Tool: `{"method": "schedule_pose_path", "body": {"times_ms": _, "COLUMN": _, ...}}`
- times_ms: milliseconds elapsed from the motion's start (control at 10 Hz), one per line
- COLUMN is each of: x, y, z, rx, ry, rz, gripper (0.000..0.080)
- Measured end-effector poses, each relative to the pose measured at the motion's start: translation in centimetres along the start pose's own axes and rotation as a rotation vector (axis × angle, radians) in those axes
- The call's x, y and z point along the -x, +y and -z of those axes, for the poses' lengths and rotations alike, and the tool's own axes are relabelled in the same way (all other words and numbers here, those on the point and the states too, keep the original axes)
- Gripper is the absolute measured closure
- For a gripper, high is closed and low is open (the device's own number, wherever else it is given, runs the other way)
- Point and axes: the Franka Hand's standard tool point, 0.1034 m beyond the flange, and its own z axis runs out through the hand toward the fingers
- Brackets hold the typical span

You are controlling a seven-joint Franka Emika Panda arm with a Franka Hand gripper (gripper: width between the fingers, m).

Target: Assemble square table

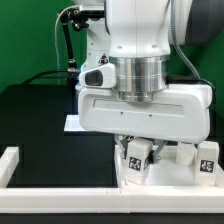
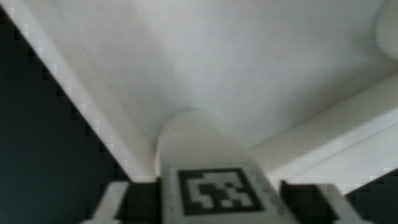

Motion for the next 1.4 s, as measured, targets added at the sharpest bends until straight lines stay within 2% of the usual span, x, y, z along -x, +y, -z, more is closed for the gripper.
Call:
{"method": "schedule_pose_path", "body": {"times_ms": 200, "x": 0.04, "y": -0.11, "z": -0.01, "rx": -0.001, "ry": 0.001, "rz": -0.136, "gripper": 0.0509}}
{"method": "schedule_pose_path", "body": {"times_ms": 300, "x": -0.01, "y": -0.25, "z": 0.06, "rx": -0.004, "ry": 0.007, "rz": -0.293, "gripper": 0.0509}}
{"method": "schedule_pose_path", "body": {"times_ms": 400, "x": 0.0, "y": -0.29, "z": -0.16, "rx": -0.023, "ry": 0.014, "rz": -0.489, "gripper": 0.0509}}
{"method": "schedule_pose_path", "body": {"times_ms": 600, "x": -0.1, "y": -0.44, "z": -0.37, "rx": -0.103, "ry": -0.011, "rz": -0.901, "gripper": 0.0509}}
{"method": "schedule_pose_path", "body": {"times_ms": 700, "x": -0.23, "y": -0.41, "z": -0.36, "rx": -0.126, "ry": -0.019, "rz": -1.032, "gripper": 0.0509}}
{"method": "schedule_pose_path", "body": {"times_ms": 1000, "x": -0.22, "y": -0.36, "z": -0.38, "rx": -0.124, "ry": -0.024, "rz": -1.081, "gripper": 0.0501}}
{"method": "schedule_pose_path", "body": {"times_ms": 1100, "x": -0.24, "y": -0.36, "z": -0.36, "rx": -0.124, "ry": -0.02, "rz": -1.033, "gripper": 0.031}}
{"method": "schedule_pose_path", "body": {"times_ms": 1200, "x": -0.43, "y": -0.24, "z": -0.16, "rx": -0.123, "ry": -0.003, "rz": -0.796, "gripper": 0.0192}}
{"method": "schedule_pose_path", "body": {"times_ms": 1400, "x": -0.63, "y": -0.04, "z": 0.16, "rx": -0.124, "ry": 0.014, "rz": -0.486, "gripper": 0.0162}}
